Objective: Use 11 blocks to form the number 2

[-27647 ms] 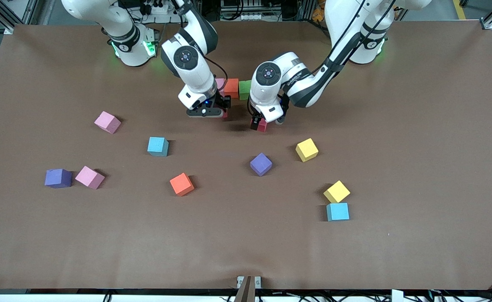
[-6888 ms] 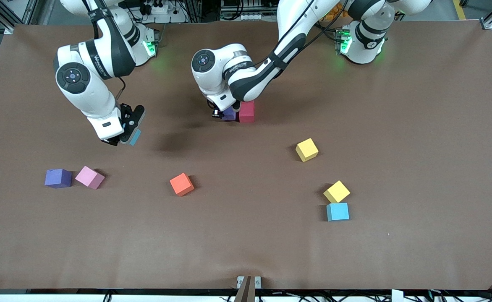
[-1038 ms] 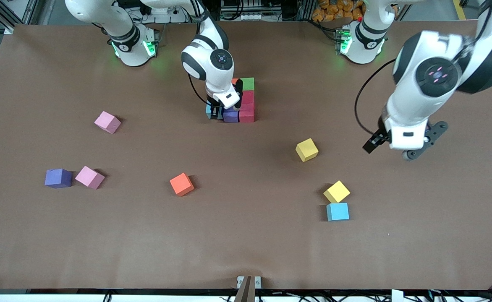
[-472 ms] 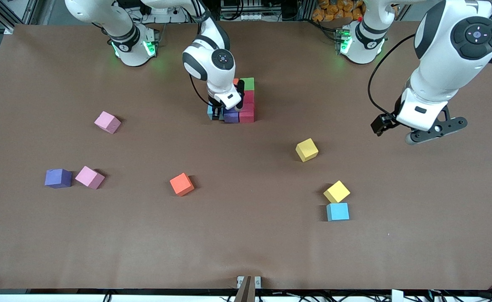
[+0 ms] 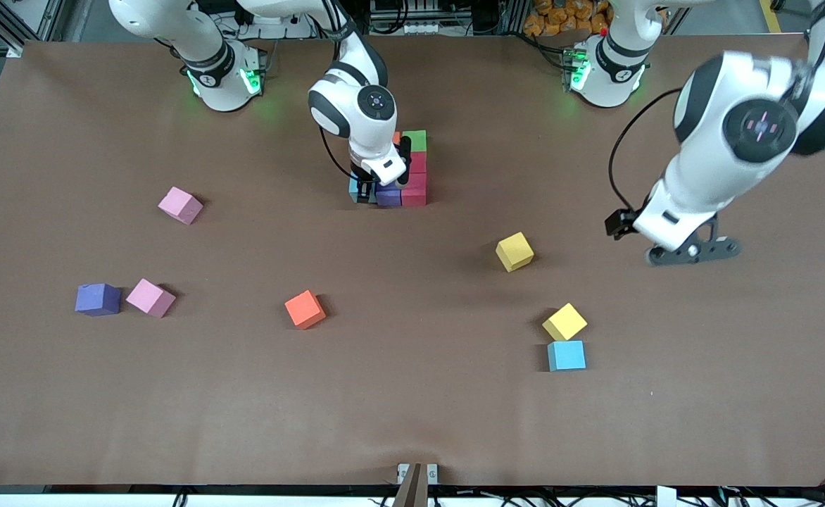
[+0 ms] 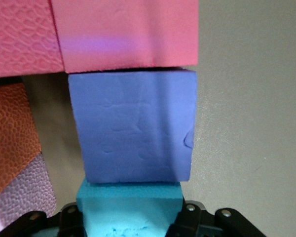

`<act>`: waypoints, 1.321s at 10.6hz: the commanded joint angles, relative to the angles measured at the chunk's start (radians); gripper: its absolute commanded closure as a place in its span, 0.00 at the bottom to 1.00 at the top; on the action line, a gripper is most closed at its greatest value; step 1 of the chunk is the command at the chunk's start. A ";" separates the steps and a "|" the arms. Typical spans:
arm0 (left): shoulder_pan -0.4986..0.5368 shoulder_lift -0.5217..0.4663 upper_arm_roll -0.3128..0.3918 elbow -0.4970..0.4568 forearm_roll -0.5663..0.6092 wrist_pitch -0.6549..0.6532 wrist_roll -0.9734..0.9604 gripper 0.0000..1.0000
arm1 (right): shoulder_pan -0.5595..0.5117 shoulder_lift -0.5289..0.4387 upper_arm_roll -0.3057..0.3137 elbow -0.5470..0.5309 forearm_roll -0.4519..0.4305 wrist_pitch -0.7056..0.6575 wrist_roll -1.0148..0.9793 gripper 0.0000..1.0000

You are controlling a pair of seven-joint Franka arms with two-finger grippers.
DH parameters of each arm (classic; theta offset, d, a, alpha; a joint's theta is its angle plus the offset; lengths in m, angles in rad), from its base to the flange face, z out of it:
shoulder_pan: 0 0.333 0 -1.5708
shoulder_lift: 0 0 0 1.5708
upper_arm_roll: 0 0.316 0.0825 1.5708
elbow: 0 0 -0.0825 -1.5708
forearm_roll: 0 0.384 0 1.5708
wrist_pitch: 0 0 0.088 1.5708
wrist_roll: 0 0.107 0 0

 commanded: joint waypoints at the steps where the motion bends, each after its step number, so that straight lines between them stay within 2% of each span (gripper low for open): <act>1: 0.017 0.104 0.007 0.106 -0.020 -0.011 0.095 0.00 | 0.024 0.034 -0.006 0.029 0.015 -0.001 0.035 0.64; 2: 0.041 0.136 0.006 0.133 -0.020 -0.010 0.097 0.00 | 0.024 0.035 -0.006 0.030 0.015 -0.001 0.037 0.60; 3: 0.040 0.164 0.006 0.151 -0.020 -0.005 0.097 0.00 | 0.024 0.037 -0.006 0.032 0.015 0.000 0.038 0.48; 4: 0.040 0.199 0.006 0.157 -0.018 0.001 0.096 0.00 | 0.024 0.037 -0.006 0.033 0.015 0.000 0.040 0.44; 5: 0.046 0.228 0.006 0.171 -0.020 0.021 0.097 0.00 | 0.024 0.038 -0.006 0.038 0.015 0.000 0.040 0.42; 8: 0.098 0.231 0.003 0.179 -0.020 0.022 0.112 0.00 | 0.024 0.043 -0.008 0.044 0.015 0.000 0.040 0.40; 9: 0.111 0.227 0.004 0.177 -0.020 0.021 0.149 0.00 | 0.024 0.043 -0.006 0.045 0.015 0.000 0.040 0.36; 10: 0.124 0.224 0.004 0.179 -0.023 0.018 0.201 0.00 | 0.022 0.041 -0.008 0.047 0.015 0.000 0.040 0.26; 11: 0.149 0.224 0.001 0.179 -0.023 0.018 0.235 0.00 | 0.022 0.041 -0.008 0.049 0.015 0.000 0.040 0.06; 12: 0.148 0.224 0.003 0.182 -0.020 0.018 0.240 0.00 | 0.019 0.040 -0.008 0.050 0.015 -0.001 0.035 0.00; 14: 0.122 0.243 0.006 0.222 -0.020 0.012 0.226 0.00 | 0.018 0.035 -0.008 0.049 0.015 -0.006 0.032 0.00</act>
